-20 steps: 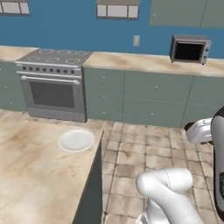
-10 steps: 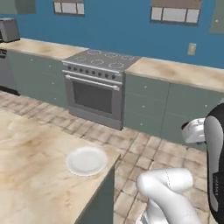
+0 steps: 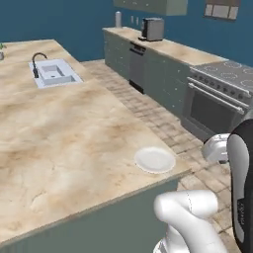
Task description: Pick the sweet potato from the microwave and place it on plate located on the counter.
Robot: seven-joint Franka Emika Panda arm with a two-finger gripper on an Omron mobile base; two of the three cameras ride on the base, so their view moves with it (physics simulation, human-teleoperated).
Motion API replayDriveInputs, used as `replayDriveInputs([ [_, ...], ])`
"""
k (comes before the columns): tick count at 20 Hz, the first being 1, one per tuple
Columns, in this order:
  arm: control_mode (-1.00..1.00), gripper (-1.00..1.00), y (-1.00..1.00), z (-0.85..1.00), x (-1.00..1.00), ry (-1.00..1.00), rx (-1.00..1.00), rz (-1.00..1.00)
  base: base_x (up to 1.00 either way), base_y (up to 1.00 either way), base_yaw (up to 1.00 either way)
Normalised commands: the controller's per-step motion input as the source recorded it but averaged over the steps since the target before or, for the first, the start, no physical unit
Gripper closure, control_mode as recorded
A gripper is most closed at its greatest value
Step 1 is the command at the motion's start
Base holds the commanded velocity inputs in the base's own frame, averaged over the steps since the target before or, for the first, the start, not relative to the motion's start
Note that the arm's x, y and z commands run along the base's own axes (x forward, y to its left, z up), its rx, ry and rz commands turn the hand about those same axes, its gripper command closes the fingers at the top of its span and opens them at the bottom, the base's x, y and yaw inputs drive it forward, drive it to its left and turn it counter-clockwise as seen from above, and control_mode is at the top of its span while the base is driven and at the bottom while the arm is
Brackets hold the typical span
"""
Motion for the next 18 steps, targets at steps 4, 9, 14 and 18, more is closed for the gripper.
replayDriveInputs([
  [4, 1.00, 1.00, 0.00, 0.00, 0.00, 0.00, 0.00, 0.00, -0.01, 0.00, 1.00],
  [9, 1.00, 1.00, 0.00, 0.00, 0.00, 0.00, 0.00, 0.00, 0.32, -0.29, 0.83],
  [14, 1.00, 1.00, 0.00, 0.00, 0.00, 0.00, 0.00, 0.00, 0.55, -0.95, 0.19],
  [18, 1.00, 1.00, 0.00, 0.00, 0.00, 0.00, 0.00, 0.00, 0.23, -0.87, -0.16],
])
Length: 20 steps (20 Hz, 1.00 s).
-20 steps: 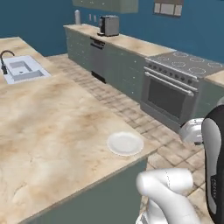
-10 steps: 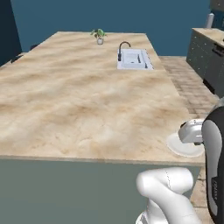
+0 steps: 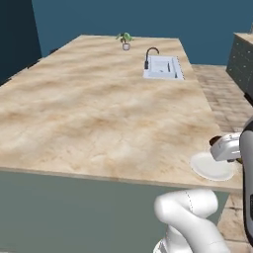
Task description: Pick the sweet potato from the microwave and place it on plate located on the counter.
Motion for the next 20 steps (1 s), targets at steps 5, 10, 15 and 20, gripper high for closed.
replayDriveInputs([
  [5, -1.00, 1.00, -0.17, -0.09, 0.15, 0.00, 0.02, 0.00, 0.24, -0.56, -0.12],
  [10, -1.00, 1.00, -0.83, -0.61, 0.98, 0.07, 0.12, 0.00, 0.00, 0.00, 0.00],
  [15, -1.00, 1.00, -0.59, -0.80, 1.00, 0.21, 0.06, 0.00, 0.00, 0.00, 0.00],
  [20, -1.00, 1.00, -0.49, -0.91, 1.00, 0.19, 0.01, 0.00, 0.00, 0.00, 0.00],
])
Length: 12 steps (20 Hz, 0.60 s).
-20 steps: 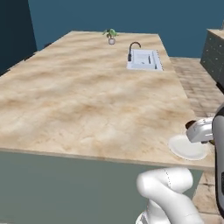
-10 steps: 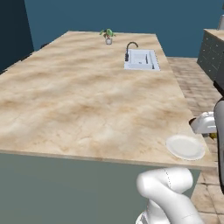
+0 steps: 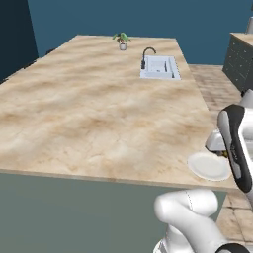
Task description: Pick the sweet potato from the microwave and place it on plate located on the counter.
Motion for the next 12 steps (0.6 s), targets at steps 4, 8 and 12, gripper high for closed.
replayDriveInputs([
  [4, -1.00, 1.00, -0.61, -0.81, 0.99, 0.11, 0.03, 0.00, 0.00, 0.00, 0.00],
  [8, -1.00, 1.00, -0.44, -0.66, 0.68, 0.04, 0.00, 0.00, 0.00, 0.00, 0.00],
  [12, -1.00, 1.00, -0.37, -0.68, 0.69, 0.01, 0.00, 0.01, 0.00, 0.00, 0.00],
])
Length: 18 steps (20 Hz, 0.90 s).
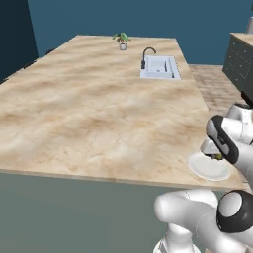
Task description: Pick the sweet potato from the microwave and place it on plate located on the counter.
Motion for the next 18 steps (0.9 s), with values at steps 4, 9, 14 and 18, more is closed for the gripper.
replayDriveInputs([
  [4, -1.00, 1.00, -0.35, -0.74, 0.78, 0.00, 0.00, 0.03, 0.00, 0.00, 0.00],
  [9, -1.00, 1.00, -0.37, -0.59, 0.47, 0.00, 0.00, 0.03, 0.00, 0.00, 0.00],
  [14, -1.00, 1.00, -0.32, -0.38, 0.23, 0.00, 0.00, 0.01, 0.00, 0.00, 0.00],
  [18, -1.00, -1.00, -0.06, -0.09, 0.03, 0.02, 0.00, 0.00, 0.00, 0.00, 0.00],
])
